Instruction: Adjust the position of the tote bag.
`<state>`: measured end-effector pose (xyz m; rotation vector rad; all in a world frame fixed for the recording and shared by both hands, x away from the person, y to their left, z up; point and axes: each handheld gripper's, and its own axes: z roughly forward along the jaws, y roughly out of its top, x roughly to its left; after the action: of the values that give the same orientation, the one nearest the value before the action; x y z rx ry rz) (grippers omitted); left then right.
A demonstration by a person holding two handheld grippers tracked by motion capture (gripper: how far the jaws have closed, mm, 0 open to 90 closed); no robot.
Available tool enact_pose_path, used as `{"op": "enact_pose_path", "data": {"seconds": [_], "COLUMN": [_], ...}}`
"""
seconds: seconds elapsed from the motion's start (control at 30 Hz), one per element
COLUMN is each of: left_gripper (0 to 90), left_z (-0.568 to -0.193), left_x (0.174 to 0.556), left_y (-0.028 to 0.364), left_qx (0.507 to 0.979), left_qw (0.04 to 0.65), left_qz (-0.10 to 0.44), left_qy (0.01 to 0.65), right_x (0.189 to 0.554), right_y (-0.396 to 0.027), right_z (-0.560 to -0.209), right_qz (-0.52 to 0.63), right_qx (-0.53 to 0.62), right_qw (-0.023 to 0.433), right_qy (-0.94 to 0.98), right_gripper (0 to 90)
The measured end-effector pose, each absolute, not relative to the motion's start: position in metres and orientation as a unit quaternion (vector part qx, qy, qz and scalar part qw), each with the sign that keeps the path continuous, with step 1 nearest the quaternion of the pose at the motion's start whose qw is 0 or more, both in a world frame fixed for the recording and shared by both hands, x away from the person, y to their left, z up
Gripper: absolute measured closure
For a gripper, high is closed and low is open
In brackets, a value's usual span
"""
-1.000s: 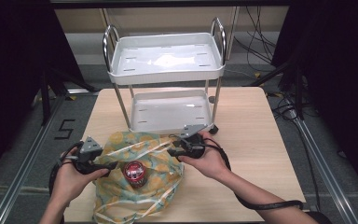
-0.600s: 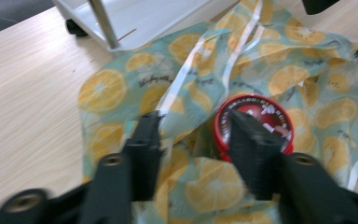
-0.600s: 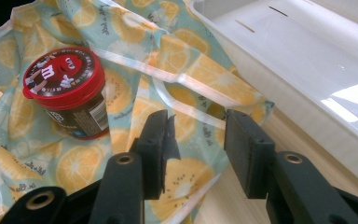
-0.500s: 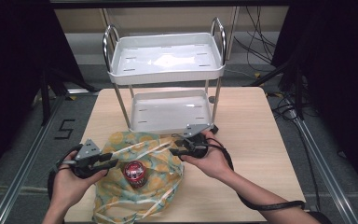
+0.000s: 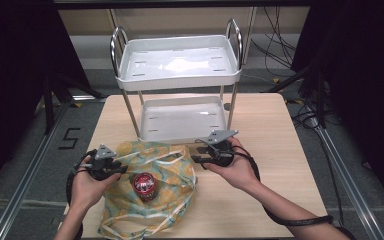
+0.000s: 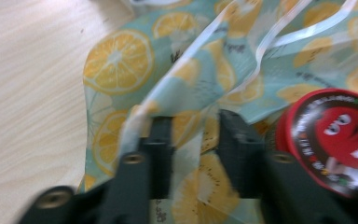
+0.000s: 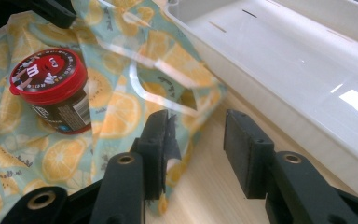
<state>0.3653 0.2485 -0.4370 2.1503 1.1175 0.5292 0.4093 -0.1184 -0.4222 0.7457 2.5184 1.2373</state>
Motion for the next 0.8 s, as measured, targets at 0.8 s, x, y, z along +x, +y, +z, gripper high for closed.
{"op": "enact_pose_path", "data": {"seconds": [0.8], "left_gripper": [23.3], "left_z": [-0.41], "left_x": [0.309], "left_y": [0.234], "left_qx": [0.818], "left_qw": [0.392], "left_qz": [0.203], "left_qy": [0.368], "right_x": [0.408], "right_y": [-0.165], "right_z": [-0.421], "right_qz": [0.428], "right_qx": [0.291], "right_qw": [0.138], "right_qy": [0.844], "right_gripper": [59.8]}}
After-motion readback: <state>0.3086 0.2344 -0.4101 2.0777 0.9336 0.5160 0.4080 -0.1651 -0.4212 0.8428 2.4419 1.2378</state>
